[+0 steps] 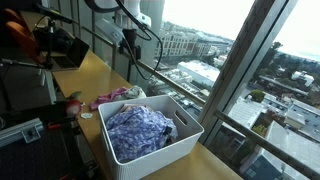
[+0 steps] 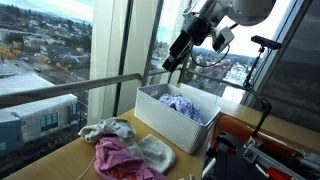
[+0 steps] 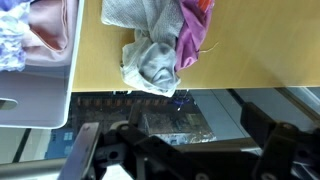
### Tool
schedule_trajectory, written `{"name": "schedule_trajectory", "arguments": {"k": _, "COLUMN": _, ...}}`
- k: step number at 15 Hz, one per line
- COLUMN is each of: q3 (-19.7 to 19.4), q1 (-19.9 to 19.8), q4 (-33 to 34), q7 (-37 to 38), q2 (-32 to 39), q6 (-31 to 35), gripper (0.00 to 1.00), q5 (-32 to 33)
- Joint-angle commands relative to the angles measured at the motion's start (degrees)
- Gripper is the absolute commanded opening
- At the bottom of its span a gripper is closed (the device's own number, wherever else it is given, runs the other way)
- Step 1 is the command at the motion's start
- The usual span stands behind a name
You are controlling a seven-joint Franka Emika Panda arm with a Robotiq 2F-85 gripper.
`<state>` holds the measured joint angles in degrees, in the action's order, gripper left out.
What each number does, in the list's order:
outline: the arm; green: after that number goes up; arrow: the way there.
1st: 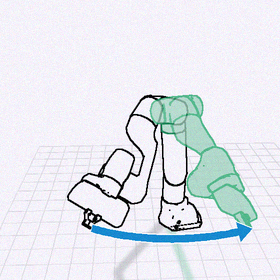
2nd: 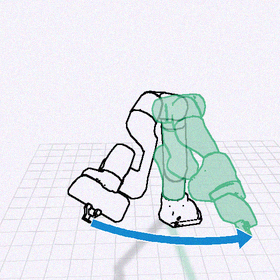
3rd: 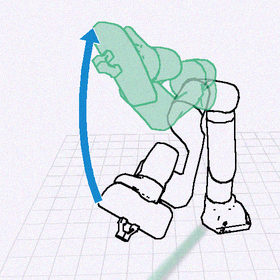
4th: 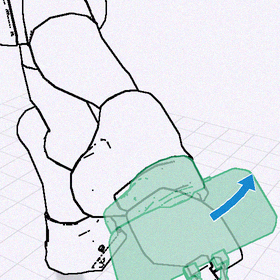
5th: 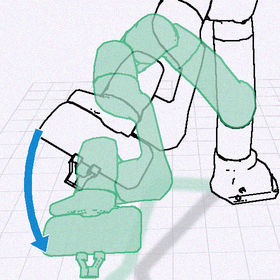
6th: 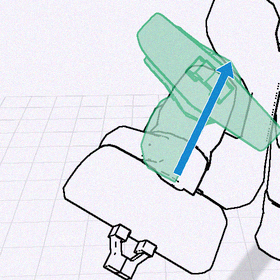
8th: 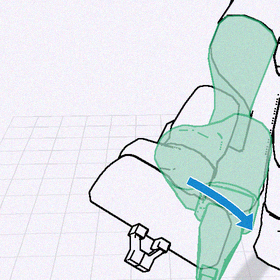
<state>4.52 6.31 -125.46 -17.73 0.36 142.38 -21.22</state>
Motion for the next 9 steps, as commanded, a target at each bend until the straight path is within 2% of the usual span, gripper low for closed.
{"name": "schedule_trajectory", "arguments": {"k": 1, "q3": 2.76, "q1": 1.85, "q4": -2.24, "q7": -1.35, "q2": 2.1, "q6": 6.06, "gripper": 1.0, "q5": 4.23}}
{"name": "schedule_trajectory", "arguments": {"k": 4, "q3": 4.75, "q1": 3.14, "q4": -2.49, "q7": -3.08, "q2": 5.91, "q6": 11.87, "gripper": 1.0, "q5": 10.28}}
{"name": "schedule_trajectory", "arguments": {"k": 9, "q3": 6.07, "q1": 3.32, "q4": 1.47, "q7": -4.08, "q2": 16.43, "q6": 20.02, "gripper": 1.0, "q5": 20.27}}
